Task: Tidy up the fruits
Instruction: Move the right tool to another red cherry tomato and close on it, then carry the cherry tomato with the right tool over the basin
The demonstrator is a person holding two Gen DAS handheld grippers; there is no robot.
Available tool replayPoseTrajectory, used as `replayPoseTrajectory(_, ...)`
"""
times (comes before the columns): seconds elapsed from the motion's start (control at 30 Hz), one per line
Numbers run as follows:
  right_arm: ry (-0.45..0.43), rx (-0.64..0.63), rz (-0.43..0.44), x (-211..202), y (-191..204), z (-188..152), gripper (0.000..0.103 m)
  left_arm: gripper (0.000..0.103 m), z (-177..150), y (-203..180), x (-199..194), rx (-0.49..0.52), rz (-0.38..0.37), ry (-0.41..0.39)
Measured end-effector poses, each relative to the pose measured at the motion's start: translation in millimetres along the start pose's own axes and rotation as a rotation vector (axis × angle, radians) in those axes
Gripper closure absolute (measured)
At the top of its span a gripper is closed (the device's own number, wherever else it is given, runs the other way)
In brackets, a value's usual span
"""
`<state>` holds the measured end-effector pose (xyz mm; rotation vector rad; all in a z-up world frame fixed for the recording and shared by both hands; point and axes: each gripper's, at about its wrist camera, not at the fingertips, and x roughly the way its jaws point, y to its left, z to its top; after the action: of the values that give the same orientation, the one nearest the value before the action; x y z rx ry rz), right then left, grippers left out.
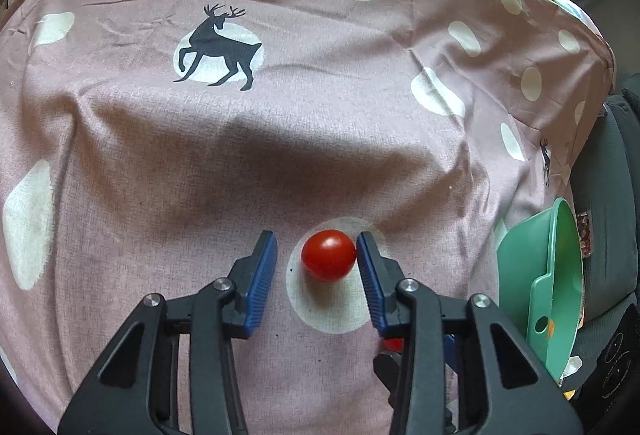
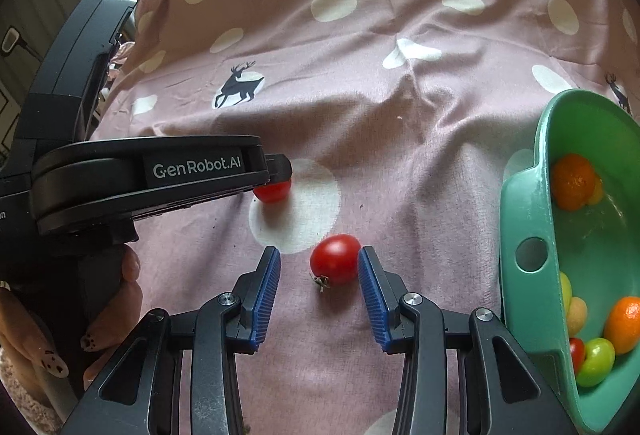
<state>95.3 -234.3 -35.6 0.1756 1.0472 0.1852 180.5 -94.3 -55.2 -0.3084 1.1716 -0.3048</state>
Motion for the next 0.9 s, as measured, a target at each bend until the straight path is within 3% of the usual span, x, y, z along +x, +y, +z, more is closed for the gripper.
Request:
replayPoseTrajectory(0.17,0.017,-0.005,-0.021,8.5,2.5,-0.2,0.06,0.076,1.0,-1.4,2.9,0.015,0.017,-0.022)
replayPoseTrajectory(0.3,0.033,-0.005,-0.048,15.5,2.0,-1.5,0.072,0.076,0.6,-0.6,3.7,0.023,0.014,-0.038)
replayPoseTrajectory(0.47,0.026,-0.011,-0.056,15.6,3.6,-2.0,0.073,0.077,-3.3,0.6,-4.5,0.025,0.046,-0.06)
replayPoseTrajectory(0.57,0.028,-0.005,-0.016,8.9,3.5,-2.4,0.073,0.077,-8.0,-2.4,-21.9,0.047,0.062,-0.097)
replayPoseTrajectory(0.7,-0.032,-0.027,0.012,-18.5,8.9,-1.5,0.073,0.076,-15.5,-10.2,-57.4,0.069,0.072,-0.175)
replayPoseTrajectory(0.9,-0.157,-0.02,0.088,-74.4,0.9,-2.5,0.073,0.076,-33.5,-38.0,-107.2,0.111,0.023,-0.286)
